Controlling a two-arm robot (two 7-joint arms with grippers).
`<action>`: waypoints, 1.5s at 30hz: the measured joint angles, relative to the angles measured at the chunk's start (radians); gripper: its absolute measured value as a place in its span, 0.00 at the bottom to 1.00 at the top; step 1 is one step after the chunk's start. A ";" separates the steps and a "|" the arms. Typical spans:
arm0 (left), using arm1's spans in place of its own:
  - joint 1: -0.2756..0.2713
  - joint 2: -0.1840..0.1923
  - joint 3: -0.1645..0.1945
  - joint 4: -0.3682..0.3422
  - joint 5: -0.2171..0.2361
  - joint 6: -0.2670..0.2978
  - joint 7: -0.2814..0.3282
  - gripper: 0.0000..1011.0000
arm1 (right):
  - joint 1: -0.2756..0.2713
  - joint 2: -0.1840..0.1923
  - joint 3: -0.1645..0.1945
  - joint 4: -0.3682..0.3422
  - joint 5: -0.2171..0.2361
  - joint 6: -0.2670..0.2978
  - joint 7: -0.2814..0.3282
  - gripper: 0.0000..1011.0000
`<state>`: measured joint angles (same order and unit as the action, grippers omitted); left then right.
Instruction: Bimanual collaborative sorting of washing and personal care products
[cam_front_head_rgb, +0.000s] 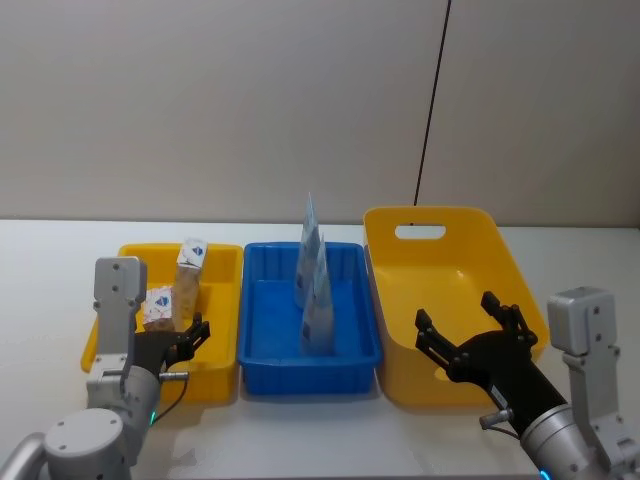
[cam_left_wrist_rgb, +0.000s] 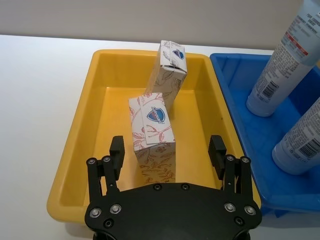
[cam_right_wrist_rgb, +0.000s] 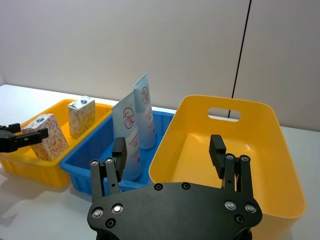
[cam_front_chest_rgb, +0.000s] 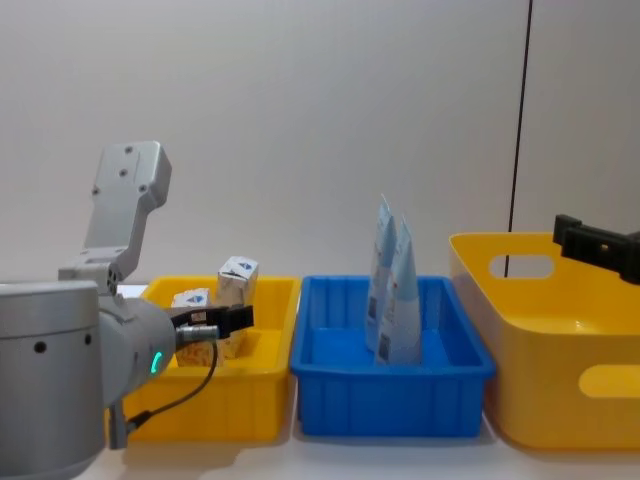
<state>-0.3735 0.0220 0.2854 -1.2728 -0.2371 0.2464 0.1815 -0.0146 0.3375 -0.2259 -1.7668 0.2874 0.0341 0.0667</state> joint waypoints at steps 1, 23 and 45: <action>-0.001 -0.001 -0.001 0.003 0.000 -0.003 -0.002 0.99 | 0.000 0.000 0.000 0.000 0.000 0.000 0.000 0.99; -0.048 -0.036 -0.038 0.130 -0.010 -0.083 -0.025 0.99 | 0.000 0.000 0.000 0.000 0.000 0.000 0.000 0.99; -0.096 -0.062 -0.078 0.239 -0.018 -0.162 -0.044 0.41 | 0.000 0.000 0.000 0.000 0.000 0.000 0.000 0.99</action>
<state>-0.4692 -0.0403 0.2074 -1.0341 -0.2550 0.0848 0.1370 -0.0146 0.3375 -0.2259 -1.7667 0.2874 0.0341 0.0668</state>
